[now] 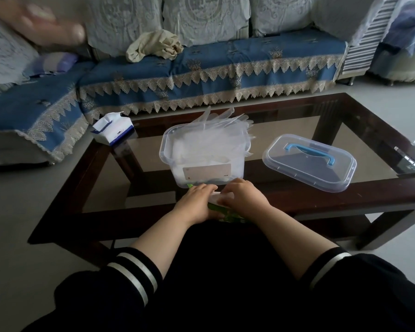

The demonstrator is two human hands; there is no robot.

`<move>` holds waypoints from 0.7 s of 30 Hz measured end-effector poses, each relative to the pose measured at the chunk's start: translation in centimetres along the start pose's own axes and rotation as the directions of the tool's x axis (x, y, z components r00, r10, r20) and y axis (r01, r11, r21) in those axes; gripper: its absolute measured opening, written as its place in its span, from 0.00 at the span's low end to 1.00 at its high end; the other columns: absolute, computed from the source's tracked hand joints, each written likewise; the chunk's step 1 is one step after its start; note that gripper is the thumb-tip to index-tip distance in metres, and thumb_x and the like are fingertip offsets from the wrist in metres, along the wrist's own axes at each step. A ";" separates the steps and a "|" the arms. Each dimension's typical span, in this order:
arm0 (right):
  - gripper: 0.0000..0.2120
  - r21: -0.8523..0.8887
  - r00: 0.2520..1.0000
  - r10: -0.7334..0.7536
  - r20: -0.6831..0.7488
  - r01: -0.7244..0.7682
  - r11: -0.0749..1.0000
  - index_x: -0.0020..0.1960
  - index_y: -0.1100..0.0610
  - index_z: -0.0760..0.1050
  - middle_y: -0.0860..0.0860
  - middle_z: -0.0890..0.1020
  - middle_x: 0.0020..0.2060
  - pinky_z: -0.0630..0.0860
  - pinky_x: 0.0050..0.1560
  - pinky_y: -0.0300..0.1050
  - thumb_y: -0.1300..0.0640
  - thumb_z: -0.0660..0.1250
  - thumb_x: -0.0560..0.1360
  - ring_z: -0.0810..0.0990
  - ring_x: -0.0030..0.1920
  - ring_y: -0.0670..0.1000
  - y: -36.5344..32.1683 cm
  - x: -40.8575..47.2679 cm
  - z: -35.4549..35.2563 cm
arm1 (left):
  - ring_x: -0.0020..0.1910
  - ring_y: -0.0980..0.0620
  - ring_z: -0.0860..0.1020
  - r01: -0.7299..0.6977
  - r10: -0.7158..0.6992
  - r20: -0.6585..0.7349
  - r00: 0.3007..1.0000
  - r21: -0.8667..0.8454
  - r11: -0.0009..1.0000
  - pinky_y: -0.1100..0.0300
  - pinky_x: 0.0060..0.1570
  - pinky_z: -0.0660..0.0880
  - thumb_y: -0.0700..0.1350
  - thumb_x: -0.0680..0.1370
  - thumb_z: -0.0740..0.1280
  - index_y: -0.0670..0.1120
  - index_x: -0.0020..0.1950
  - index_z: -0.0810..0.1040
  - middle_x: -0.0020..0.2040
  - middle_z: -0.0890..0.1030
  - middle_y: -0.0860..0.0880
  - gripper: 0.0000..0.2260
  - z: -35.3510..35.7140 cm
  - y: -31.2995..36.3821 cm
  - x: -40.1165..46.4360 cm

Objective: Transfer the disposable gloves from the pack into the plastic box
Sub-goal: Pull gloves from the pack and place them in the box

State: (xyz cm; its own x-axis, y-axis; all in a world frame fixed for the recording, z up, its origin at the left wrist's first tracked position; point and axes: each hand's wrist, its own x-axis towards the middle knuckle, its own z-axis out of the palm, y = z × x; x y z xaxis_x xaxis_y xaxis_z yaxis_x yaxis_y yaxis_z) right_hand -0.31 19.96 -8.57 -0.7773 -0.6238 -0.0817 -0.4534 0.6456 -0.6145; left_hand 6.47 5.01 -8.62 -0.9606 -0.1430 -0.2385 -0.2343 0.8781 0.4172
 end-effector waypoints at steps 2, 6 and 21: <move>0.09 -0.051 0.998 0.007 -0.057 -0.010 0.999 0.52 0.55 0.83 0.54 0.79 0.54 0.73 0.52 0.47 0.55 0.66 0.75 0.75 0.55 0.55 -0.4 0.1 0.3 | 0.71 0.49 0.65 0.000 0.000 -0.010 1.000 -0.003 1.000 0.49 0.69 0.66 0.57 0.70 0.76 0.51 0.72 0.66 0.71 0.69 0.51 0.35 0.1 0.2 0.0; 0.07 0.148 0.992 0.087 -0.093 -0.073 0.986 0.49 0.57 0.83 0.55 0.83 0.47 0.72 0.46 0.43 0.57 0.67 0.75 0.79 0.49 0.54 -0.4 0.5 0.2 | 0.64 0.51 0.69 -0.002 0.000 -0.024 1.000 -0.076 0.997 0.53 0.63 0.69 0.53 0.69 0.77 0.52 0.62 0.74 0.63 0.75 0.52 0.24 0.1 -0.1 0.4; 0.04 0.855 0.995 0.036 -0.094 0.062 0.514 0.41 0.60 0.78 0.54 0.81 0.41 0.75 0.54 0.40 0.64 0.68 0.75 0.79 0.44 0.48 -0.2 -1.3 -3.6 | 0.68 0.44 0.70 -0.080 0.078 -0.035 0.996 -0.066 0.995 0.47 0.67 0.69 0.51 0.74 0.72 0.51 0.66 0.75 0.66 0.76 0.48 0.21 0.1 0.2 0.8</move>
State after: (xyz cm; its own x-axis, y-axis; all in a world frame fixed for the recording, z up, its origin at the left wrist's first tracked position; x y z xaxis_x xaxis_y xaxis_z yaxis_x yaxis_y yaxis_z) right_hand -0.78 22.25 -5.52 -0.8305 -0.5562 -0.0299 0.0918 -0.0837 -0.9923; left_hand 5.68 5.07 -8.80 -0.9805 -0.0904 -0.1746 -0.1663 0.8548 0.4915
